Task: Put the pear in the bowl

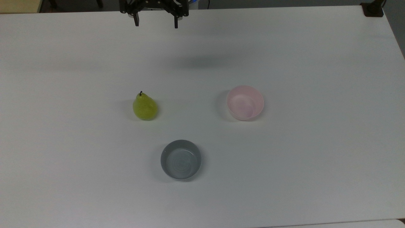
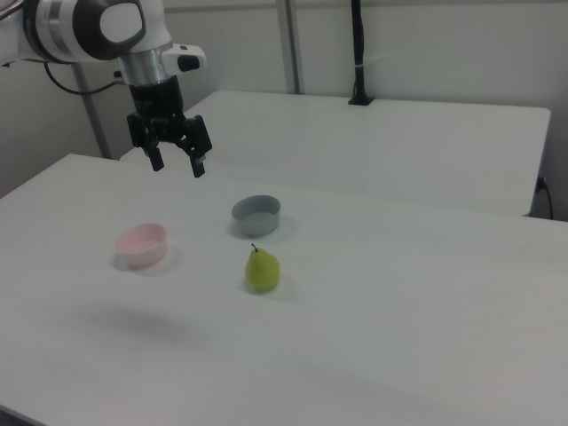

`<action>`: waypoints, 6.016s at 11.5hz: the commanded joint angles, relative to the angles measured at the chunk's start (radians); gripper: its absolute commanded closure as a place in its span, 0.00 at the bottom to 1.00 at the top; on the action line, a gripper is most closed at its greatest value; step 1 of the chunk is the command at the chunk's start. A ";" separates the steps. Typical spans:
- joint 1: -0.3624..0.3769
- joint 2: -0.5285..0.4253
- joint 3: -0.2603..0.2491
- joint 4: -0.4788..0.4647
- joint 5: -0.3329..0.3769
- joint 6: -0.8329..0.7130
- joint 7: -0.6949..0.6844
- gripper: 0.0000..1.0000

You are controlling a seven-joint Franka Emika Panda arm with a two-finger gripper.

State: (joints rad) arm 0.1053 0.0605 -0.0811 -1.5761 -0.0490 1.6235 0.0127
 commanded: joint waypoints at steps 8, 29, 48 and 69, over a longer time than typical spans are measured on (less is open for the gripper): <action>-0.047 0.117 -0.011 0.105 -0.015 0.039 -0.122 0.00; -0.087 0.341 -0.008 -0.186 -0.088 0.587 -0.155 0.00; -0.081 0.429 -0.005 -0.191 -0.097 0.645 -0.134 0.13; -0.078 0.254 0.004 0.099 -0.078 0.185 -0.139 0.61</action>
State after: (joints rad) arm 0.0183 0.3235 -0.0818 -1.5213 -0.1359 1.8632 -0.1335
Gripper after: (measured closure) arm 0.211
